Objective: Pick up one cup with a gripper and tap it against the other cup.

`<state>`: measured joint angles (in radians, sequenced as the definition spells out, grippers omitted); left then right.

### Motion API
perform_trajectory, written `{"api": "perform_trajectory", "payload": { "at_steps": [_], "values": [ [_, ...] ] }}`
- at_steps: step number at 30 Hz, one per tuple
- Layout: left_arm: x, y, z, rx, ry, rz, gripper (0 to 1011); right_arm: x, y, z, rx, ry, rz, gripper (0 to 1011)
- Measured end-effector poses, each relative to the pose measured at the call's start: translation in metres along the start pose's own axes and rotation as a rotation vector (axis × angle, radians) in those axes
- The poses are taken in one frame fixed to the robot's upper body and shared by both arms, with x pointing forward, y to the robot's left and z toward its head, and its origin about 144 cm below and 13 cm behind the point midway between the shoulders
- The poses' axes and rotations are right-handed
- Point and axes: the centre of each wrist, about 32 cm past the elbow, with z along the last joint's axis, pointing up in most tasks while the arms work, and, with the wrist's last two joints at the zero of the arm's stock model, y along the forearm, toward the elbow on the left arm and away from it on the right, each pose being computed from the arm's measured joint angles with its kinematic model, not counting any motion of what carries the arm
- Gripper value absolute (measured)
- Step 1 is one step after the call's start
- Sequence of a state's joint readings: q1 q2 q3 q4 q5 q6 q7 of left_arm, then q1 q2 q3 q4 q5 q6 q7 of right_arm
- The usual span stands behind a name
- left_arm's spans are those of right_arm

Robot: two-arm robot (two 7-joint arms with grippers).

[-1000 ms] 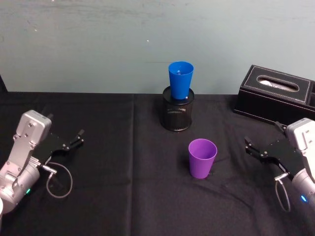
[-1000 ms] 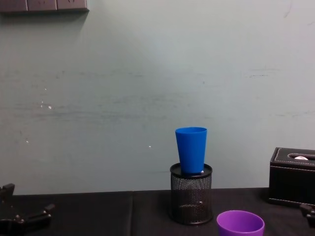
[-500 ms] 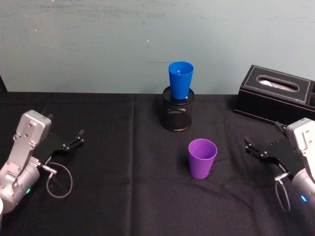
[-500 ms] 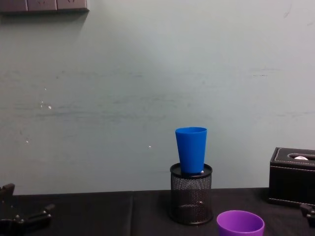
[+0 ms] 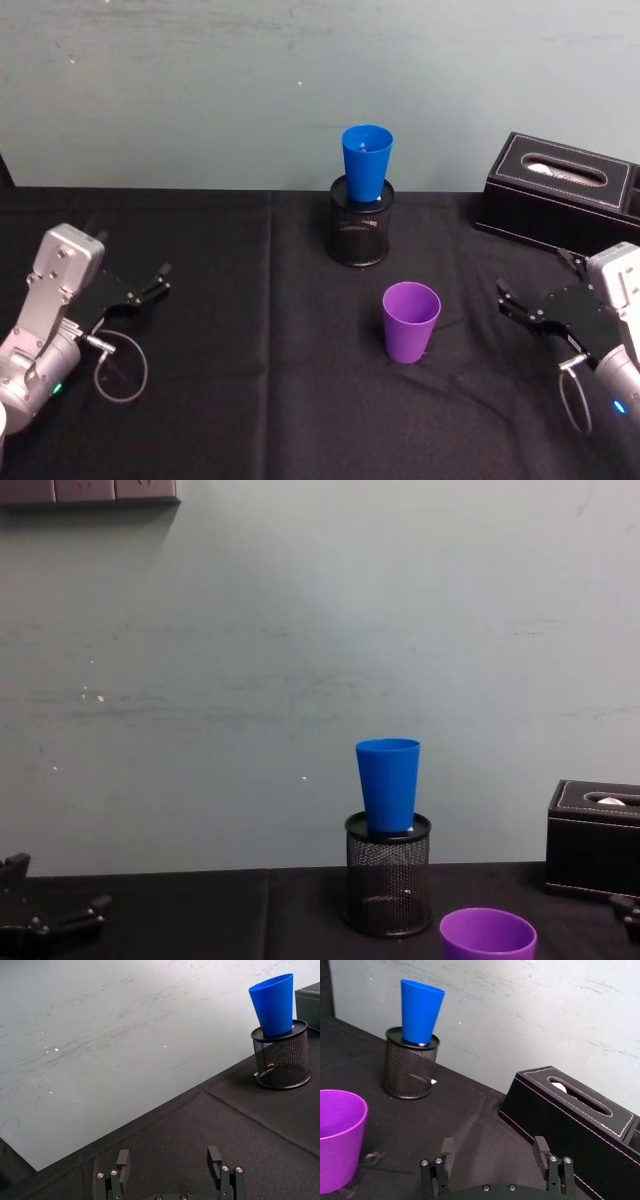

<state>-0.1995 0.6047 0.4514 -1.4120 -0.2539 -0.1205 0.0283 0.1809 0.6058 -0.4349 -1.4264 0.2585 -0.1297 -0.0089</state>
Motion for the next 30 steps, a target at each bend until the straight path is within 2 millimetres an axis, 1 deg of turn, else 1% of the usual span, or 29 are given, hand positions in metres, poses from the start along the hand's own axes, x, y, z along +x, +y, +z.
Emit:
{"api": "perform_trajectory", "payload": {
  "at_steps": [10,18,30],
  "values": [
    [0.000,0.000,0.000,0.000,0.000,0.000,1012,-0.006,-0.011,-0.001,0.020,0.011,0.048,1003],
    [0.000,0.000,0.000,0.000,0.000,0.000,1011,-0.012,-0.019,-0.001,0.030,0.057,0.082,1003],
    [0.000,0.000,0.000,0.000,0.000,0.000,1011,-0.029,-0.030,-0.001,0.040,0.139,0.157,1003]
  ]
}}
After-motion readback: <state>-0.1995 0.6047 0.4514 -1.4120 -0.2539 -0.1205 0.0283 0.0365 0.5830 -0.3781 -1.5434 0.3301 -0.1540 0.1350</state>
